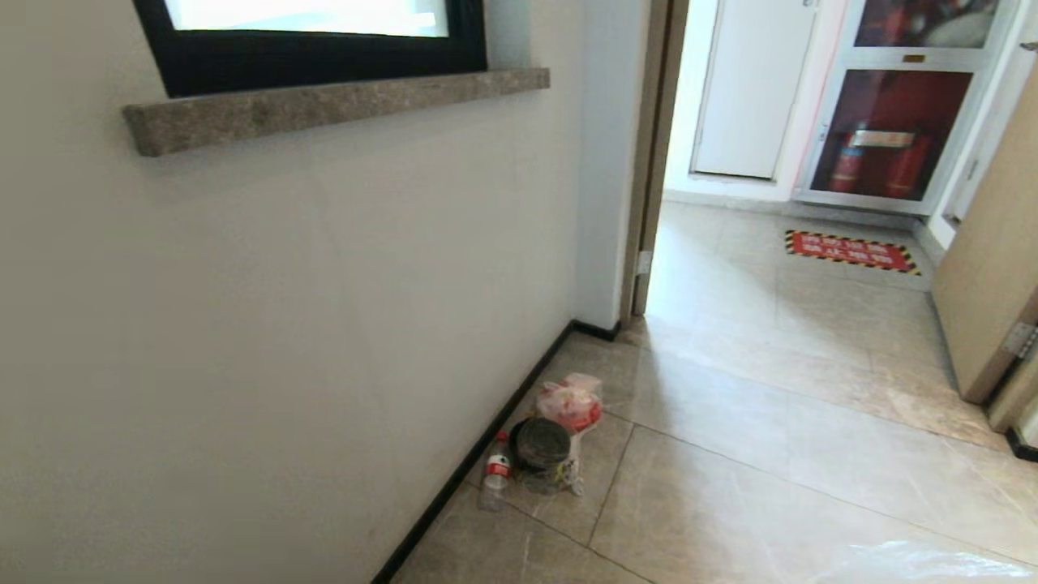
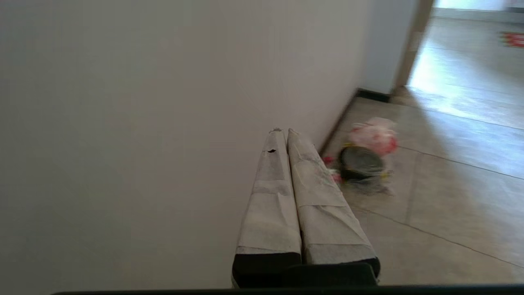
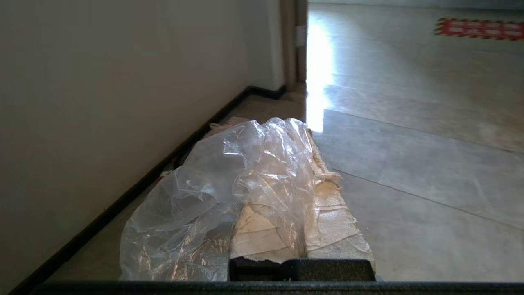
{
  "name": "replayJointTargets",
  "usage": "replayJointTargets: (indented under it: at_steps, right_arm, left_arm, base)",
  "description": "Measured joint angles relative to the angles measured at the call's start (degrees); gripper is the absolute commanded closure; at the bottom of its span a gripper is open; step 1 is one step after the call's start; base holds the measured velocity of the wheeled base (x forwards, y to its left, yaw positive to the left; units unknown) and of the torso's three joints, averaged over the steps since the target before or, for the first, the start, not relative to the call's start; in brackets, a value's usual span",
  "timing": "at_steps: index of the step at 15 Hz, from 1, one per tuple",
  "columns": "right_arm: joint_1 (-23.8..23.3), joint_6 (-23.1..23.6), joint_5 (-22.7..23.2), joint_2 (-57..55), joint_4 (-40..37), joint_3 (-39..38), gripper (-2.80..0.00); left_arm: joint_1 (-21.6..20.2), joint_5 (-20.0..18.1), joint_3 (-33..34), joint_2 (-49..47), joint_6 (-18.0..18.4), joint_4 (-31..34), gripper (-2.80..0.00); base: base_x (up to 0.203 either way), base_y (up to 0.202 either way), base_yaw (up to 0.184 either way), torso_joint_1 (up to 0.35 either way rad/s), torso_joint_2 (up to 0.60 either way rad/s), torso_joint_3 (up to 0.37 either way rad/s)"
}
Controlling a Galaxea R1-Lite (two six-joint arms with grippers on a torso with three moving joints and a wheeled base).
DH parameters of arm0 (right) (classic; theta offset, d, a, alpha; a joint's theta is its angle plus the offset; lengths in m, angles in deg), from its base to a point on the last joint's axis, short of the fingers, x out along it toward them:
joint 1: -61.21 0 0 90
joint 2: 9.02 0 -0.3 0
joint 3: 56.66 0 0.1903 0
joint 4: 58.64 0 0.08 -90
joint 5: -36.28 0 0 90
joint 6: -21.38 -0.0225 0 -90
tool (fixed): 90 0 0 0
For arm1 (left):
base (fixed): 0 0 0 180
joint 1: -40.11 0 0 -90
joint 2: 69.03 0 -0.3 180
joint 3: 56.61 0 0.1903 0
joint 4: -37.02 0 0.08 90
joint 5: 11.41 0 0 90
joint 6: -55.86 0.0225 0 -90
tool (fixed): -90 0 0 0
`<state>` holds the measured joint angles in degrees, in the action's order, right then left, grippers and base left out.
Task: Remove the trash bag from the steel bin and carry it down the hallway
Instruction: Put the trash bag at the door
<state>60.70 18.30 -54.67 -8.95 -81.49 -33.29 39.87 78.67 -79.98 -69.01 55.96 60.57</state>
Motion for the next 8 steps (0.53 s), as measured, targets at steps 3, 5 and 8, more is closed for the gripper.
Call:
replayJointTargets:
  at_steps: [3, 5, 8]
  right_arm:
    - [-0.01, 0.02, 0.0, 0.0, 0.01, 0.0, 0.0]
    - [-0.04, 0.02, -0.01, 0.0, 0.0, 0.0, 0.0]
    - [-0.01, 0.03, -0.01, 0.0, -0.02, 0.0, 0.0]
  left_arm:
    - [0.0, 0.02, 0.0, 0.0, 0.0, 0.01, 0.0]
    - [0.0, -0.02, 0.0, 0.0, 0.0, 0.0, 0.0]
    - [0.02, 0.0, 0.0, 0.0, 0.0, 0.0, 0.0]
  base:
    - [0.0, -0.01, 0.172, 0.002, 0.0, 0.002]
    - [0.0, -0.009, 0.172, 0.001, 0.0, 0.001]
    - [0.001, -0.01, 0.175, 0.005, 0.0, 0.004]
